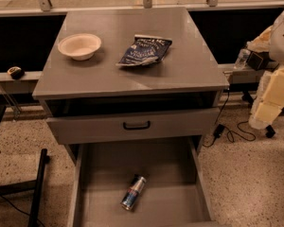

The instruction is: Pick redbull can from middle drawer and place on counter

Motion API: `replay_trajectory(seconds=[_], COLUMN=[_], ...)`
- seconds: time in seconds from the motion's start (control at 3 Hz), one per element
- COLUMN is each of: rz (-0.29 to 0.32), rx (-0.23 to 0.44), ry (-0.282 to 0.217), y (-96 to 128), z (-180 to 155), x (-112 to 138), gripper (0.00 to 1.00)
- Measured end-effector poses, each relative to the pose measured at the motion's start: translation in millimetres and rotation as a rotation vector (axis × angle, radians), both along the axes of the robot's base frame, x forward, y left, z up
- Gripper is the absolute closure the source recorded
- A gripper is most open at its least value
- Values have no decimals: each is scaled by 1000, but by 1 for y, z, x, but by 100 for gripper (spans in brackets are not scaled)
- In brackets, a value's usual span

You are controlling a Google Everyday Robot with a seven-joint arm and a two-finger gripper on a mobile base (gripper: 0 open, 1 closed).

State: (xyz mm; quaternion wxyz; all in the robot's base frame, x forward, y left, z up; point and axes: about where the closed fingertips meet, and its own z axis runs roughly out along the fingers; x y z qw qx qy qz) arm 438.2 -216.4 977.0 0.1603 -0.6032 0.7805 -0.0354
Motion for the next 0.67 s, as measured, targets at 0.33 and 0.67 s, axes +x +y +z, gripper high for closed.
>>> replay_trajectory(seconds=[0.33, 0.67], rz=[0, 21], rx=[0, 6], ry=[0, 28], y=[0, 12], z=[0, -35], x=[0, 14], gripper=[0, 0])
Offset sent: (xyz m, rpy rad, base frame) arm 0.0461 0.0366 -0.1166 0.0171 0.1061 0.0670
